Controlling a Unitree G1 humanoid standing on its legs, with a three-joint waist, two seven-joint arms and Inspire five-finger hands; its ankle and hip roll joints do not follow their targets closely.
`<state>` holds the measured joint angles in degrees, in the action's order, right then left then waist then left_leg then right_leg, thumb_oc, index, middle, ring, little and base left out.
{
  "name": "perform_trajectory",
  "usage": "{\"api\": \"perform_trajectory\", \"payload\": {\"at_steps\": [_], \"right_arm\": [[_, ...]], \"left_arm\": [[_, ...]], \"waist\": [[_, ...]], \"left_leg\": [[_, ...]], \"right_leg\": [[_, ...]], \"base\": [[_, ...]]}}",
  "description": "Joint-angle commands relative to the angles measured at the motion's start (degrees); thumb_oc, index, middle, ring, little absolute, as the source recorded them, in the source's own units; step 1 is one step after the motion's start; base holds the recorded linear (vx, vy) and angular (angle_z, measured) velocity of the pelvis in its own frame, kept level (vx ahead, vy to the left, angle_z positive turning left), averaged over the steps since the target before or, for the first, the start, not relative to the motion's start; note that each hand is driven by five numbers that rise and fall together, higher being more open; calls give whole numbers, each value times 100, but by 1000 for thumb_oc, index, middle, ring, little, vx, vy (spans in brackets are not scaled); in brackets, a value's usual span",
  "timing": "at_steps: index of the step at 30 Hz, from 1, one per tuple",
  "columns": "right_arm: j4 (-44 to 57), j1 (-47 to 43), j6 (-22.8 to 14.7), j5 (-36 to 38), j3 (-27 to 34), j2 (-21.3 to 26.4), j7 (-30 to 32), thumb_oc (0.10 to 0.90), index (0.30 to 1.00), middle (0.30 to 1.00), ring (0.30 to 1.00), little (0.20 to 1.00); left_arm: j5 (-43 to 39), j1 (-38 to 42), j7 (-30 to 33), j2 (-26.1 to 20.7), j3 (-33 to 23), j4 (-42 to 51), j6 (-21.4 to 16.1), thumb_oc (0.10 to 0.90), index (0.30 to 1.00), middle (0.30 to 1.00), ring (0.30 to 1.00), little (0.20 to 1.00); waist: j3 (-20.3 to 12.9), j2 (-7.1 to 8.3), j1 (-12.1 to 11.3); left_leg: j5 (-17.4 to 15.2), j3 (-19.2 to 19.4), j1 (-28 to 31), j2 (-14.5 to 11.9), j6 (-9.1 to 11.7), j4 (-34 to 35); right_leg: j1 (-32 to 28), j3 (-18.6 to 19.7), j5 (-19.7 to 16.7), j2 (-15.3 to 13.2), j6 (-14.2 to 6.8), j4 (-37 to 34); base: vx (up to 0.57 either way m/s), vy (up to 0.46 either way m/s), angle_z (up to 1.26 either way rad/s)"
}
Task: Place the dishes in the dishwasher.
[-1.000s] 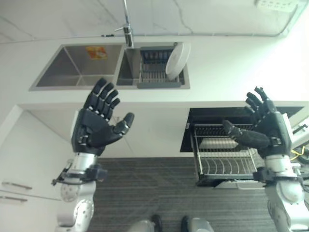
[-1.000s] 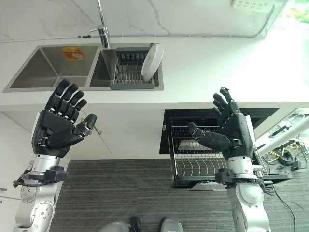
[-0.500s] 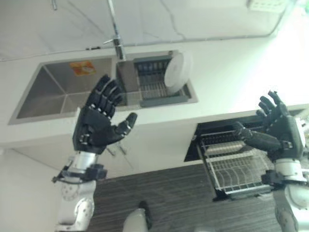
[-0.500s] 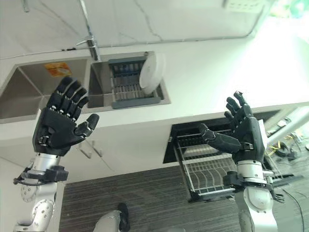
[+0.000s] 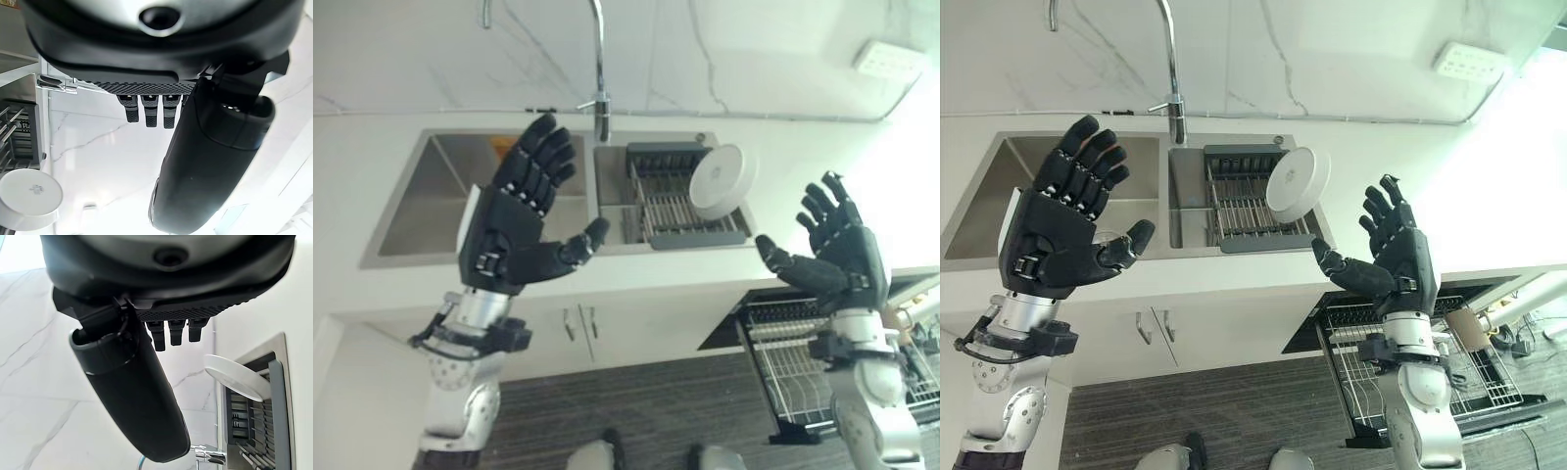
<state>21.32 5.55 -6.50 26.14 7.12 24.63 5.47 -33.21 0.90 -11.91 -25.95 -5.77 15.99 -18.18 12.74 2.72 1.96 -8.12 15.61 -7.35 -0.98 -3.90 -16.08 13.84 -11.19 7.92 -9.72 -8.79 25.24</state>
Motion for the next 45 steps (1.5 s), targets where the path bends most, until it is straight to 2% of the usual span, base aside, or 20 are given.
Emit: {"api": "perform_trajectory", "payload": {"at_steps": [1,4,8,17,26,36,45], "right_arm": [[-40,-553,-821,374,423,192,-110,800,900,900,900,900],[-81,-601,-662,377,444,246,-153,800,900,900,900,900],[-46,-798,-424,403,261,164,-105,800,900,900,900,900],[-246,-1019,-322,672,144,158,-216,800,900,900,900,900],[-1085,-1624,-155,1208,-119,302,-137,800,900,900,900,900],[-2375,-2454,-143,950,-287,400,674,800,900,900,900,900],[-3229,-3049,31,1533,-342,475,999,800,900,900,900,900]], "left_arm": [[-194,285,78,-84,19,751,-531,800,900,900,900,900],[-414,136,38,143,-18,884,-341,800,900,900,900,900],[-350,191,125,218,79,849,-340,800,900,900,900,900],[-457,122,22,203,211,735,-382,800,900,900,900,900],[-494,394,74,93,555,467,-384,800,900,900,900,900],[-504,651,149,21,806,160,-375,800,900,900,900,900],[-570,893,258,-78,959,-6,-272,800,900,900,900,900]], "waist": [[-241,-1,48],[-413,-3,-18],[-570,-109,-25],[-647,-193,-49],[-680,-136,-230],[-683,-94,-480],[-692,-110,-605]], "left_leg": [[-312,-948,321,-92,475,-111],[-313,-840,318,-168,551,-111],[-362,-598,353,-332,626,-111],[-477,-622,454,-360,647,-111],[-546,-750,522,-282,613,-111],[-584,-899,588,-203,575,-111],[-598,-943,651,-181,573,-111]], "right_leg": [[-591,-132,-597,188,-1,-805],[-706,-96,-226,279,140,-805],[-753,-57,-52,357,214,-805],[-815,24,24,333,210,-805],[-947,-101,68,258,208,-805],[-1116,-214,125,207,241,-805],[-1246,-296,171,175,261,-805]], "base": [[140,-186,37],[109,-154,17],[91,-70,-10],[58,-17,-5],[24,17,10],[18,21,13],[18,19,5]]}}
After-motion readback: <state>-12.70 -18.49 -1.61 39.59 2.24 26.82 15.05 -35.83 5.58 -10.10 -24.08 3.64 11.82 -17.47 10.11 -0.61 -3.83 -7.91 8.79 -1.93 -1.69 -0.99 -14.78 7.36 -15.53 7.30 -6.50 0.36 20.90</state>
